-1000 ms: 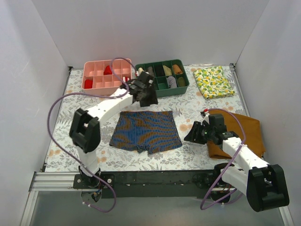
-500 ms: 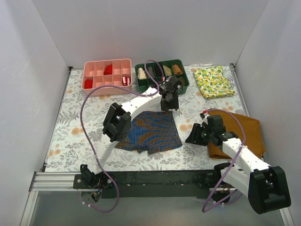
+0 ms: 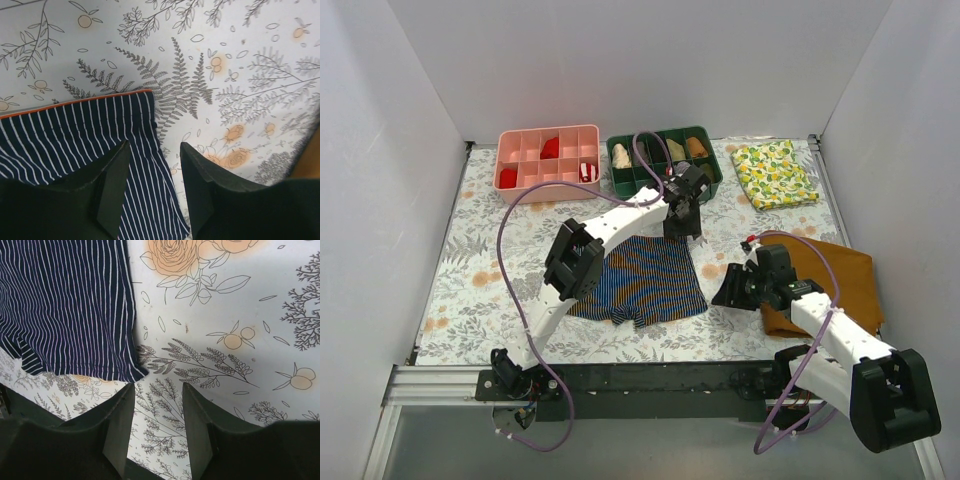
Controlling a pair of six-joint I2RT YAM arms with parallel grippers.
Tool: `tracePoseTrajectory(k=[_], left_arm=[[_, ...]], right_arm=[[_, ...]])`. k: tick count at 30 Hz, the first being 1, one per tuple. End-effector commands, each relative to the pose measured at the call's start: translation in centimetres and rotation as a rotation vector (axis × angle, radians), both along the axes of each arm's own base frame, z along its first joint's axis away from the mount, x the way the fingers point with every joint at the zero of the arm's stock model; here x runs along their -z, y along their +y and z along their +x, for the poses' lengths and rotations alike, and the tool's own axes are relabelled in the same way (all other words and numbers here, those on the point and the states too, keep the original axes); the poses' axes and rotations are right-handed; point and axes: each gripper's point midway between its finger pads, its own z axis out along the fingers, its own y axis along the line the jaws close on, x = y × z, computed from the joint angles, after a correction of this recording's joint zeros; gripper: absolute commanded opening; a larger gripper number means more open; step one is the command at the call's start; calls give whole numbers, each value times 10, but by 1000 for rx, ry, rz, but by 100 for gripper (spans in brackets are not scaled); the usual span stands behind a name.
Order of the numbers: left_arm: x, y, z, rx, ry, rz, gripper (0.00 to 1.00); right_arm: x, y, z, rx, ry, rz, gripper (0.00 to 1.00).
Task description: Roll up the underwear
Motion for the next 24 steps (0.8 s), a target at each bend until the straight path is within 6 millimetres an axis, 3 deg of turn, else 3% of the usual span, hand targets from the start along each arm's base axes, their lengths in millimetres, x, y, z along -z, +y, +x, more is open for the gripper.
tracePoseTrajectory(k=[1,11,24], left_arm=[[0,-3,-2,-5,-3,12,44],[15,-5,-1,-4,12,25,43],[7,-12,2,5,4,-6,43]], right_arm=[[-13,9,11,-10,-44,25,51],[-11,17,9,-35,-33,32,51],[0,29,9,-54,-13,91,51]])
